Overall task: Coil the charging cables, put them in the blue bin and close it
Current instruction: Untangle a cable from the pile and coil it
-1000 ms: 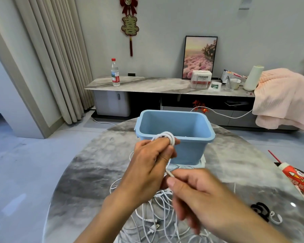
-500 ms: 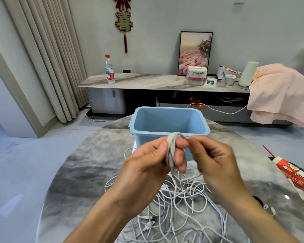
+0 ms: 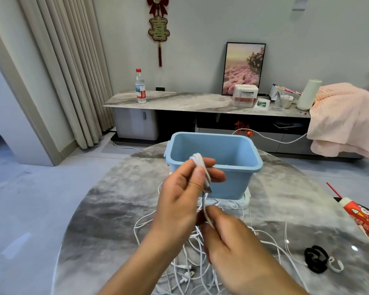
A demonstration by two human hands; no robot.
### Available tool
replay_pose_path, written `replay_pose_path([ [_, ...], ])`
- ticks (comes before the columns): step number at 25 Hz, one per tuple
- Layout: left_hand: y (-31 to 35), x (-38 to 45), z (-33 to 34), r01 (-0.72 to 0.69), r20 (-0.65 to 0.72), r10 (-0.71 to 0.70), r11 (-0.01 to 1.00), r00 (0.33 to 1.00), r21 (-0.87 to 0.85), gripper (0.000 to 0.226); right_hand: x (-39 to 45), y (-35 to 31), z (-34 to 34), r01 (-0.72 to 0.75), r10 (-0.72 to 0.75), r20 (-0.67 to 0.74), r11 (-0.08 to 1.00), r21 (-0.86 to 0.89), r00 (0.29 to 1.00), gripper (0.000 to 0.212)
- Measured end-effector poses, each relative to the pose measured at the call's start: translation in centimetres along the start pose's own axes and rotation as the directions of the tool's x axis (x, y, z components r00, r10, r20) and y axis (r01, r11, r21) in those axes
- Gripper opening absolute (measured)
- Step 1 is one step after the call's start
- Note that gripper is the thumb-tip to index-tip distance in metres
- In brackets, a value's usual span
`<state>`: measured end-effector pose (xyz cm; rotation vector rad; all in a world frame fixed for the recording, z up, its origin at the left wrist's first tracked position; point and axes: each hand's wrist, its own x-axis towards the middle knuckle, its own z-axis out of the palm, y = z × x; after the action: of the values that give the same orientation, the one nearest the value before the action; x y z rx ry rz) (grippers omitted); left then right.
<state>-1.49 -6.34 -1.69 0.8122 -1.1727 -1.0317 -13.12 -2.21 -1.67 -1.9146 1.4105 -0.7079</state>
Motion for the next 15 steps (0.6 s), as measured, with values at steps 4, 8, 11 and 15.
replay_pose_path([
  [4, -0.6, -0.3, 0.0, -0.289, 0.200, 0.220, 0.848, 0.955, 0.445, 0.020, -0.7, -1.5, -2.8, 0.087, -0.083, 0.028, 0.968, -0.236, 0.996, 0.014],
  [8, 0.2, -0.2, -0.2, -0.185, 0.460, -0.001, 0.915, 0.888, 0.359, 0.028, -0.8, -1.6, -8.1, 0.331, -0.409, -0.142, 0.862, -0.384, 0.901, 0.028],
  [11, 1.0, -0.8, 0.1, 0.053, 0.551, -0.142, 0.983, 0.823, 0.175, 0.036, 0.2, -0.2, -9.9, 0.445, -0.500, -0.184, 0.854, -0.269, 0.847, 0.035],
  [15, 1.2, -1.1, 0.6, 0.211, 0.581, -0.154, 0.977, 0.799, -0.031, 0.036, 2.2, 3.0, -10.6, 0.392, -0.319, -0.306, 0.894, 0.217, 0.897, 0.043],
])
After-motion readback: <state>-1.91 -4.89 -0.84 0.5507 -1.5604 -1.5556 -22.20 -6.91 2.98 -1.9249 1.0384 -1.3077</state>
